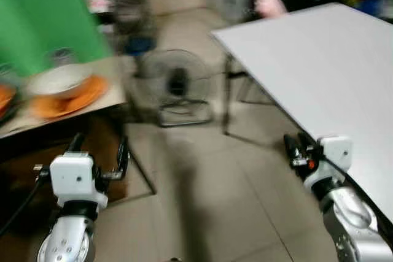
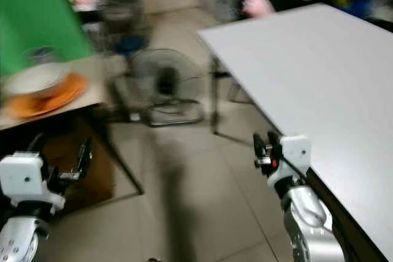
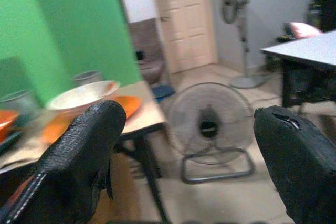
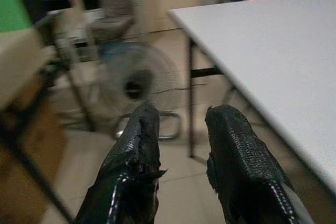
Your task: Setting the table
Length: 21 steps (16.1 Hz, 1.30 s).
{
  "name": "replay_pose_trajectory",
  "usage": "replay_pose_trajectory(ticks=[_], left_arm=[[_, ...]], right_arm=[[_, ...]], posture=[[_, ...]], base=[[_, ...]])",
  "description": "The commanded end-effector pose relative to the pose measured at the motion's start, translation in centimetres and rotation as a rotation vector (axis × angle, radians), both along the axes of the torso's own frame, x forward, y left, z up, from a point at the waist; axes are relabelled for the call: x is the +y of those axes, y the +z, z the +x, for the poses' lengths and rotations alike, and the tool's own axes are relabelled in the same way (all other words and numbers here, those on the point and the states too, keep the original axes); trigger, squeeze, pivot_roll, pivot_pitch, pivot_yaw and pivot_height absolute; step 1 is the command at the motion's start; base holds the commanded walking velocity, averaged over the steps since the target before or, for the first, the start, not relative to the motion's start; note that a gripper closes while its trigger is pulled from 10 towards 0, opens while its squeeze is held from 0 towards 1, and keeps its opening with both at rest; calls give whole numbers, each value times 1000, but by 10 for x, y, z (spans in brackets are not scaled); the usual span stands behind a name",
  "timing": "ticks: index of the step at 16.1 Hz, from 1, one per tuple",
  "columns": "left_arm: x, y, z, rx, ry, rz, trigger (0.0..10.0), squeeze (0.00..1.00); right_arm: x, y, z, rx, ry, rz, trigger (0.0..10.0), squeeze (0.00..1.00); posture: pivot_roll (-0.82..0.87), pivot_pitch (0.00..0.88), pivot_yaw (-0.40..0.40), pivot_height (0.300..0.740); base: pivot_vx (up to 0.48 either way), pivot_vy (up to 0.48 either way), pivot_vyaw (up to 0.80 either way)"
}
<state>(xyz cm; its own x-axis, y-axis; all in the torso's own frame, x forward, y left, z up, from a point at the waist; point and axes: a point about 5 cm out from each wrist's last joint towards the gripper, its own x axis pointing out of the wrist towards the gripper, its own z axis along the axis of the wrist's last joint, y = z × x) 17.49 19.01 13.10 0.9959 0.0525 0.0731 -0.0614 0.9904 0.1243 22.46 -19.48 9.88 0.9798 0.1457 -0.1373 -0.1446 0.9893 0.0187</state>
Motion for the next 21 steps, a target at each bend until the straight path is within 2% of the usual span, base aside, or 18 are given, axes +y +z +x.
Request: replay_pose_trajectory(ticks=[1, 6, 7, 10, 14, 16, 18, 21], left_arm=[[1, 3, 0, -19, 0, 11, 10000, 0], [3, 6, -2, -29, 11, 11, 10000, 0], [4, 6, -1, -29, 12, 12, 10000, 0], [5, 8, 1, -35, 9, 14, 10000, 0], [6, 9, 1, -36, 16, 14, 10000, 0], [5, 9, 1, -33, 15, 13, 10000, 0], [4, 9, 1, -30, 2, 20, 10000, 0], [2, 10, 1, -24, -24, 31, 10000, 0]], right_arm=[[10, 3, 3, -28, 41, 28, 10000, 0], [26, 5, 9, -38, 148, 30, 10000, 0], [29, 7, 10, -46, 162, 52, 10000, 0], [40, 8, 15, -63, 208, 5, 10000, 0], [42, 10, 22, -72, 211, 46, 10000, 0], [48, 11, 25, -71, 283, 13, 10000, 0], [52, 11, 28, -71, 286, 12, 10000, 0], [55, 19, 35, -85, 256, 99, 10000, 0]], posture=[[-91, 0, 86, 740], [-64, 0, 64, 740], [-60, 0, 60, 740], [-44, 0, 47, 740], [-39, 0, 42, 740], [-33, 0, 38, 740], [-30, 0, 35, 740], [-26, 0, 26, 740]], base=[[0, 0, 800], [298, 0, 800], [356, 0, 0], [359, 0, 0], [360, 0, 0], [360, 0, 0], [358, 0, 800], [358, 0, 267]])
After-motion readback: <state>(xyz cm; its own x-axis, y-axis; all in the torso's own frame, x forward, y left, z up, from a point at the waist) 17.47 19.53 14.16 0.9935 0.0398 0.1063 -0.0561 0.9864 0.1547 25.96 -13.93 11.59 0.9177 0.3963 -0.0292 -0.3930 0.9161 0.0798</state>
